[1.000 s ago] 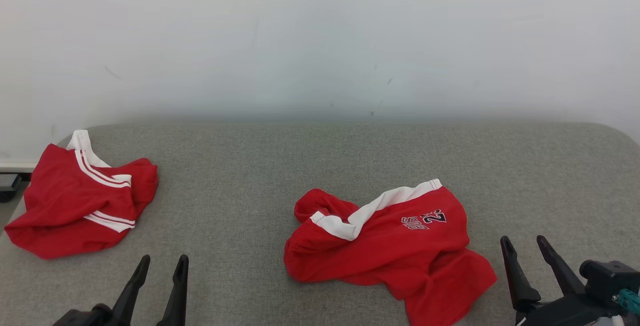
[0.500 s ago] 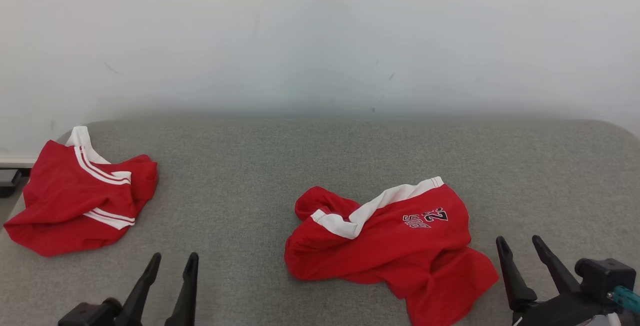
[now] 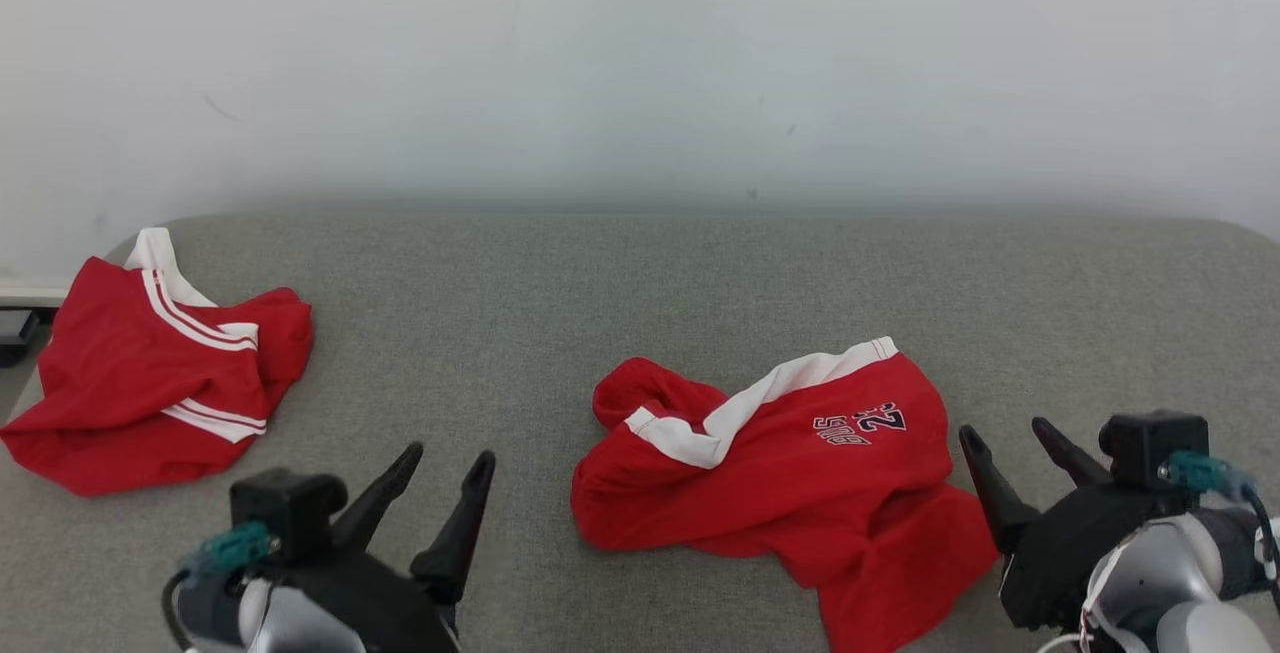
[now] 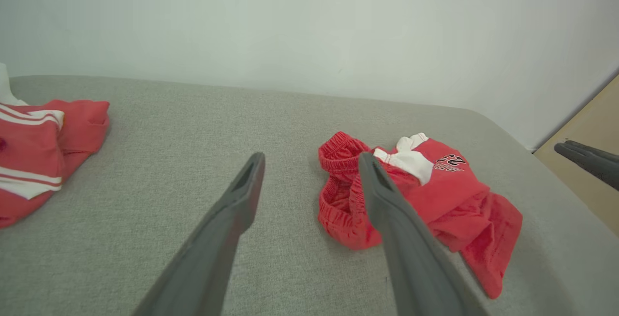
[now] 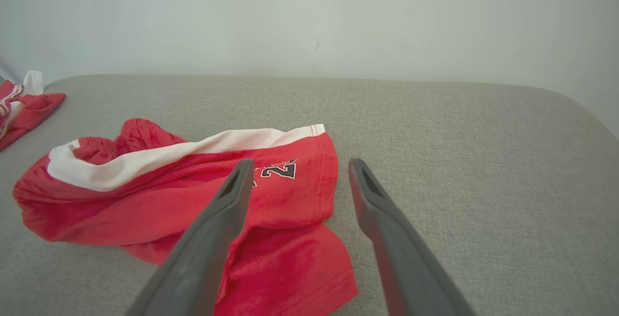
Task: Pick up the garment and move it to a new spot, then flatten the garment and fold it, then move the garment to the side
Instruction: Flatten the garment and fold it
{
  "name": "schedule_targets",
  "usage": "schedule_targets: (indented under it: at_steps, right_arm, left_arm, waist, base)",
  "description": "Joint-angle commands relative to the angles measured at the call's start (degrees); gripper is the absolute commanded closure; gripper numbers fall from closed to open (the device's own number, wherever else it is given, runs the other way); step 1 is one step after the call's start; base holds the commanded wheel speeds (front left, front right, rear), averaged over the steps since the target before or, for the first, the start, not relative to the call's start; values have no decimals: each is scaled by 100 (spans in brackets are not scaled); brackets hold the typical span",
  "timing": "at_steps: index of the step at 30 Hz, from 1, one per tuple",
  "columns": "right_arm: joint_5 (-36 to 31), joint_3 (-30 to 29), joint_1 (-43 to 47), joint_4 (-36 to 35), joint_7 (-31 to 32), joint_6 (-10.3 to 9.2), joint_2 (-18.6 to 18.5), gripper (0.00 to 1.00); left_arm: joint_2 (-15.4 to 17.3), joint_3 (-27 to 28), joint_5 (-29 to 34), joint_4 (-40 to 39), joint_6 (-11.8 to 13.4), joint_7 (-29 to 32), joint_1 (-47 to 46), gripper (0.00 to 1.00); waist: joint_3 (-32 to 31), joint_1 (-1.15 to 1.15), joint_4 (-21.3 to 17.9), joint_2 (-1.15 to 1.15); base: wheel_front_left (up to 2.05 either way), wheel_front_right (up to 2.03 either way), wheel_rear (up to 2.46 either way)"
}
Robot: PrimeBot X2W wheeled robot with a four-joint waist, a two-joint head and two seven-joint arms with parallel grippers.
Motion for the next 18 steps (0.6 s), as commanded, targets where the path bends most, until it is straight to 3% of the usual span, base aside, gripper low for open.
schedule_targets:
  at_steps: [1,7,18]
  right_arm:
    - [97,-85,-209,51,476,-4,-22,0]
    - [-103,-346,-1028,22,1748,-4,-23,0]
    - [-215,-533,-2222,557,3026,-4,-303,0]
  left_arm:
    - [-38,-78,42,-98,16,274,-350,0]
    - [-314,-466,4,-115,20,1327,-1195,0]
    - [-744,-1091,176,504,-55,2869,-2620,0]
  waist:
    - [122,0,32,-1]
    - [526,0,79,-1]
    - [1175,0,123,-1]
  base:
    - [0,0,0]
    - [0,0,0]
    - [0,0,0]
